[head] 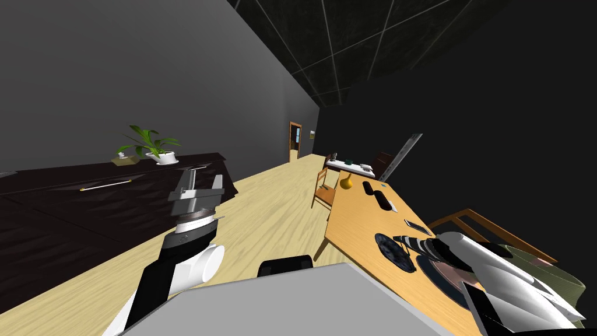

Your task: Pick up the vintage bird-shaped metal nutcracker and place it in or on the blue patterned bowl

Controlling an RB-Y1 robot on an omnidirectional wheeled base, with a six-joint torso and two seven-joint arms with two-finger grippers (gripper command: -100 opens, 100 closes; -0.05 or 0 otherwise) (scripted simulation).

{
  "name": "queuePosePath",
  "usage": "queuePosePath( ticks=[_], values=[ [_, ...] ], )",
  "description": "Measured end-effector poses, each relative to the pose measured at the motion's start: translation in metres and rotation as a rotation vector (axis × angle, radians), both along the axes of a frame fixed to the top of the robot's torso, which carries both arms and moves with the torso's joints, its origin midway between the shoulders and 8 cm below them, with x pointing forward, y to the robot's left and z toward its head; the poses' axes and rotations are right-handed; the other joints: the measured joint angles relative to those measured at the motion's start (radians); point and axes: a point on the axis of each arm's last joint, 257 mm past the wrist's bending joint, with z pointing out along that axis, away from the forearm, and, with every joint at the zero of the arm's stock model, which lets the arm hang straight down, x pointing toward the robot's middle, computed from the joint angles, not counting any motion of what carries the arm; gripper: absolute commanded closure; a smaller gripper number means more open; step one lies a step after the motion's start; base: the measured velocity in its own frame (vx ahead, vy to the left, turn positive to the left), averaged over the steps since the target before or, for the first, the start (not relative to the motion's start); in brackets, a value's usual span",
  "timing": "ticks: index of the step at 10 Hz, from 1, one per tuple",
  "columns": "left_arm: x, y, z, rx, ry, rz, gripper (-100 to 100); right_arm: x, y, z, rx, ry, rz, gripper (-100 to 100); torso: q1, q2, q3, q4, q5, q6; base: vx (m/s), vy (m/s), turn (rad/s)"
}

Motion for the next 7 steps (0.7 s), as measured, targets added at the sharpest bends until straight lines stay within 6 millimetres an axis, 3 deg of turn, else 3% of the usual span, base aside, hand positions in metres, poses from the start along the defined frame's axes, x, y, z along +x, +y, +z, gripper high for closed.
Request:
queuePosePath(
  ticks=[2,3,7],
  values=[
    [0.000,0.000,0.000,0.000,0.000,0.000,0,-0.002,-0.010,0.022,-0.005,-0.001,-0.005,-100,0.001,0.000,0.000,0.000,0.000,0.000,-0.011,0.042,0.019],
    [0.000,0.000,0.000,0.000,0.000,0.000,0,-0.002,-0.010,0.023,-0.003,0.000,-0.006,0,-0.001,0.000,0.000,0.000,0.000,0.000,0.000,0.000,0.000],
    [0.000,0.000,0.000,0.000,0.000,0.000,0,-0.002,-0.010,0.023,-0.003,0.000,-0.006,0,-0.003,-0.001,0.000,0.000,-0.001,0.000,0.000,0.000,0.000]
  ],
)
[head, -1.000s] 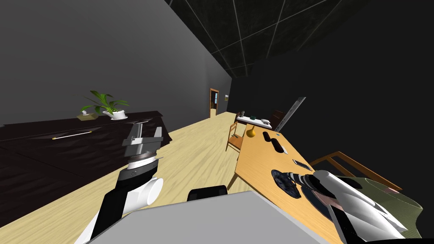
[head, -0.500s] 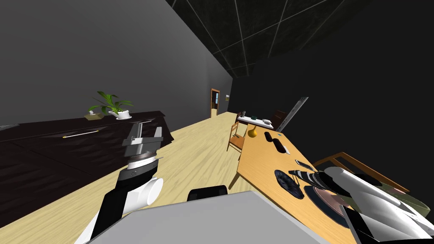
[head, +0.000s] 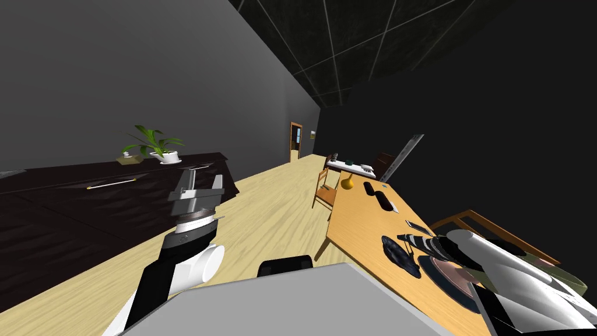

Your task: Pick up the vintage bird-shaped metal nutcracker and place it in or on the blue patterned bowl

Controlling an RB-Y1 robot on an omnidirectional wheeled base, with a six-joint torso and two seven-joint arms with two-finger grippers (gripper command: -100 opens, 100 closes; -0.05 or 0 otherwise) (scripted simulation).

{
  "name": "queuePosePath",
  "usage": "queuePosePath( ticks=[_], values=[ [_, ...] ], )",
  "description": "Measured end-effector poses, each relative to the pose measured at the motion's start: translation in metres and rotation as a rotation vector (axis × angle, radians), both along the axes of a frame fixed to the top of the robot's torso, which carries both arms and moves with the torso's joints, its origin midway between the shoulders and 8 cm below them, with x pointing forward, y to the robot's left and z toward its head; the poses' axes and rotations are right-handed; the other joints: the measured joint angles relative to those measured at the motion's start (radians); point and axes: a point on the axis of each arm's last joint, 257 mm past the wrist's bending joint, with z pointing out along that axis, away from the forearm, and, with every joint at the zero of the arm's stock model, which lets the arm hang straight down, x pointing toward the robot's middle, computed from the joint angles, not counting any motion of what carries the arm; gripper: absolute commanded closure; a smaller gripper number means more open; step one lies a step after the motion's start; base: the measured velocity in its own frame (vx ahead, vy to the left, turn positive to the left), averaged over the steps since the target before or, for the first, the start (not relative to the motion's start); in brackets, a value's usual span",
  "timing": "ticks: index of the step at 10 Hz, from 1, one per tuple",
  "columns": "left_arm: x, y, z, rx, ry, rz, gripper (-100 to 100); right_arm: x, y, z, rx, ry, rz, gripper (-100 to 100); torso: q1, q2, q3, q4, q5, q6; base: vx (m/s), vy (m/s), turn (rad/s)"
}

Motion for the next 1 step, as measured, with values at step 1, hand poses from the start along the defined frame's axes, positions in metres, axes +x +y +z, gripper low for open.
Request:
queuePosePath(
  ticks=[1],
  values=[
    [0.0000,0.0000,0.0000,0.000,0.000,0.000,0,0.0000,0.0000,0.0000,0.000,0.000,0.000,0,0.000,0.000,0.000,0.000,0.000,0.000,0.000,0.000,0.000]
  ],
)
